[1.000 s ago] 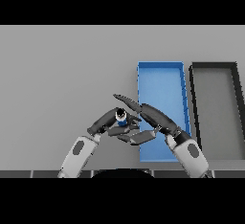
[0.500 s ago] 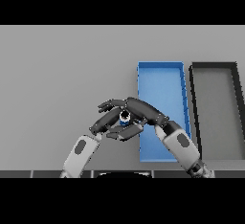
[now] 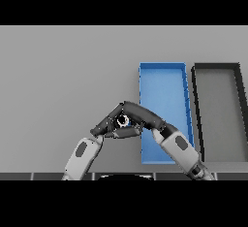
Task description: Pick up the blue pipe and place it into the blue bin.
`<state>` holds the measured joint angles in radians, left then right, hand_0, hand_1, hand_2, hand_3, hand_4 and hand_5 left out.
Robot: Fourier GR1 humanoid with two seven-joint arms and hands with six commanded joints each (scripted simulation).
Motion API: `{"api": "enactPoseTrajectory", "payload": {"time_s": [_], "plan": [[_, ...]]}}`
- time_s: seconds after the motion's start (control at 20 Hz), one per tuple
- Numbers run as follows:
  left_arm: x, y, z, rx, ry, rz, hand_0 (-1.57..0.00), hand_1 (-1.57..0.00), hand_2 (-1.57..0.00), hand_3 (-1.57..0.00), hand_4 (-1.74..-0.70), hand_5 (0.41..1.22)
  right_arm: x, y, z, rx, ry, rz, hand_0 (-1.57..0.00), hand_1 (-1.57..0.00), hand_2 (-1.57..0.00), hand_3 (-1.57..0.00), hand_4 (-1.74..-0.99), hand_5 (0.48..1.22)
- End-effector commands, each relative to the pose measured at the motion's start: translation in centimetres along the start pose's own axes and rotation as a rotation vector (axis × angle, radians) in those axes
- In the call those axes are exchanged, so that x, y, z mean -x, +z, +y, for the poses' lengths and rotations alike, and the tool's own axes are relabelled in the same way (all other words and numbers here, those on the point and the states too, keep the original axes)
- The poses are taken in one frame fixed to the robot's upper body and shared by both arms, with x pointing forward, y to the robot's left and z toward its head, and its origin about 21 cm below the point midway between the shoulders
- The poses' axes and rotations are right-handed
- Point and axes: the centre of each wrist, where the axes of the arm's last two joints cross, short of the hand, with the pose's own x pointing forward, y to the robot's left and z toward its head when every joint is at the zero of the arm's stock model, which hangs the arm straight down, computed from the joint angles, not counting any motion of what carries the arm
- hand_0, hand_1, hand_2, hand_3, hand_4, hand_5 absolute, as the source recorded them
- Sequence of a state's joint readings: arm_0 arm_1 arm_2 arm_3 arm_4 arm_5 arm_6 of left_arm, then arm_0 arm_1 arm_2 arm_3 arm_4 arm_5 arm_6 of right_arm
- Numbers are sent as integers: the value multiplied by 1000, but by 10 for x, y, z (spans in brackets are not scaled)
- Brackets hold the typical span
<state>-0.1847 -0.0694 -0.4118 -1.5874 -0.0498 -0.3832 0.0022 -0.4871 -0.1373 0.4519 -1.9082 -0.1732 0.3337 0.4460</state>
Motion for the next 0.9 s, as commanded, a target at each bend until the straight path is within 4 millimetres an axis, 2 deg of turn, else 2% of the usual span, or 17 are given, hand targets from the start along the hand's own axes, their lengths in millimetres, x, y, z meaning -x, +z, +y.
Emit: {"api": "enactPoseTrajectory", "payload": {"time_s": [0.0, 0.15, 0.35, 0.4, 0.45, 0.5, 0.6, 0.7, 0.85], "plan": [[0, 0, 1, -9, -6, -6, -1571, -1571, -1571, -1437, -1722, 1221, -1, 0, -2, 1, 15, 2, -1478, -1478, -1482, -1400, -1692, 1071], [-3, 1, 0, -18, -21, -6, -1571, -1571, -1571, -1428, -1730, 1221, 0, 0, -1, 8, -2, -38, -1523, -1523, -1526, -1484, -1716, 1144], [-5, 2, 5, -50, -78, -25, -1571, -1571, -1571, -1454, -1724, 1221, -1, -1, 2, 57, -2, -49, -1551, -1551, -1552, -1535, -1731, 1190], [-6, 3, 5, -57, -101, -18, -1462, -1342, -1293, -1166, -1599, 1221, -1, 1, 1, 62, 11, -51, -1555, -1555, -1556, -1542, -1733, 1196], [-7, 3, 8, -40, -105, -14, -1169, -1073, -1034, -933, -1475, 1221, -2, -1, 2, 59, 11, -51, -1558, -1558, -1559, -1548, -1734, 1201], [-5, 5, 12, -7, -117, -1, -935, -858, -827, -746, -1372, 1221, -1, -1, 5, 48, -1, -34, -1561, -1561, -1561, -1553, -1736, 1205], [-4, 6, 11, 34, -148, 30, -598, -549, -529, -477, -1206, 1221, -1, 0, 8, 50, 4, -1, -1565, -1565, -1565, -1559, -1738, 1211], [-3, 8, 13, 31, -181, 57, -383, -351, -338, -305, -1085, 1029, -3, 0, 9, 62, 9, 23, -1567, -1567, -1567, -1563, -1739, 1214], [-6, 9, 10, 5, -155, 108, -195, -179, -173, -156, -996, 770, -1, -3, 11, 69, 21, 25, -1569, -1569, -1569, -1567, -1740, 1218]]}}
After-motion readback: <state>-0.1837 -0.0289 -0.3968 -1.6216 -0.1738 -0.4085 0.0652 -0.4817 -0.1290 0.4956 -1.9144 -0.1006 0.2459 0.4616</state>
